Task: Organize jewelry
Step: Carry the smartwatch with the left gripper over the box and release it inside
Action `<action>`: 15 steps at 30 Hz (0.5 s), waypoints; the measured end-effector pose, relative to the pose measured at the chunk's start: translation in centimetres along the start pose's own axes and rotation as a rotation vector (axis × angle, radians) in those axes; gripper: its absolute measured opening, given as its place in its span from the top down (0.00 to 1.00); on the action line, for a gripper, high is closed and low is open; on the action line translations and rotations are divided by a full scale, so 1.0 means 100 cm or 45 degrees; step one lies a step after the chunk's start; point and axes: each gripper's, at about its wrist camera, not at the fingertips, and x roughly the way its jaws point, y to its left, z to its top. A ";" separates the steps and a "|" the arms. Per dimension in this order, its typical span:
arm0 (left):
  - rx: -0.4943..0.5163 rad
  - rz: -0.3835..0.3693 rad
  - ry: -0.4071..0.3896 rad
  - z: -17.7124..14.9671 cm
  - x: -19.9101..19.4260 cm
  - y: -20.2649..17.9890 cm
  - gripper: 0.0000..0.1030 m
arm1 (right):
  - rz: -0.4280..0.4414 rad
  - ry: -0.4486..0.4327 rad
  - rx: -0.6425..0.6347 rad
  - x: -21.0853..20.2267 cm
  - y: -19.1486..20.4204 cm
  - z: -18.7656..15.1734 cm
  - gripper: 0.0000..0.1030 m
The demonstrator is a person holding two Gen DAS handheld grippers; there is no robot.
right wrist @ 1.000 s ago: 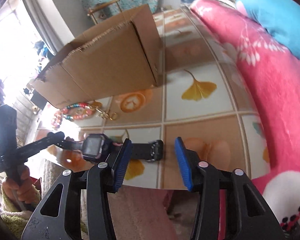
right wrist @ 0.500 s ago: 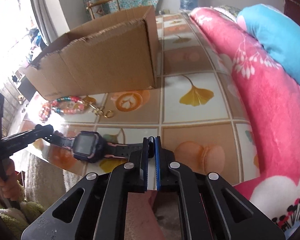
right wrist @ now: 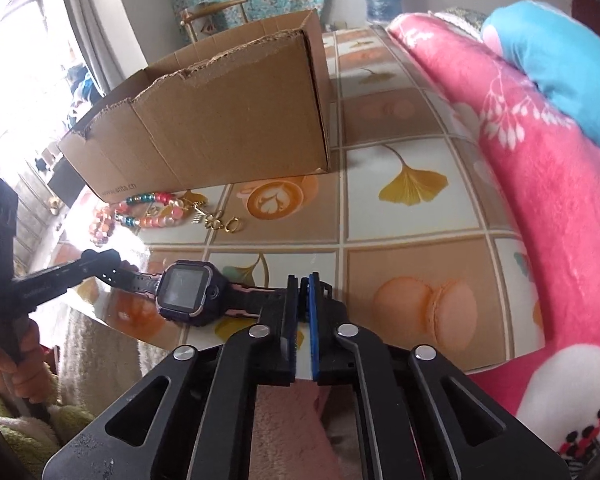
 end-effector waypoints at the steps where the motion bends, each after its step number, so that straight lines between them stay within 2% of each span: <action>1: 0.007 0.006 -0.006 -0.001 0.000 -0.001 0.96 | -0.023 -0.010 -0.022 -0.002 0.002 -0.001 0.99; 5: 0.064 0.021 -0.065 -0.001 -0.010 -0.012 0.97 | -0.028 -0.063 -0.036 -0.013 0.004 -0.001 1.00; 8: 0.102 -0.016 -0.124 0.001 -0.027 -0.022 0.97 | 0.001 -0.110 -0.031 -0.028 0.003 0.002 1.00; 12: 0.171 -0.028 -0.211 0.008 -0.056 -0.039 0.97 | 0.035 -0.203 -0.068 -0.054 0.013 0.011 1.00; 15: 0.208 -0.033 -0.288 0.022 -0.083 -0.047 0.97 | 0.084 -0.312 -0.121 -0.080 0.025 0.031 1.00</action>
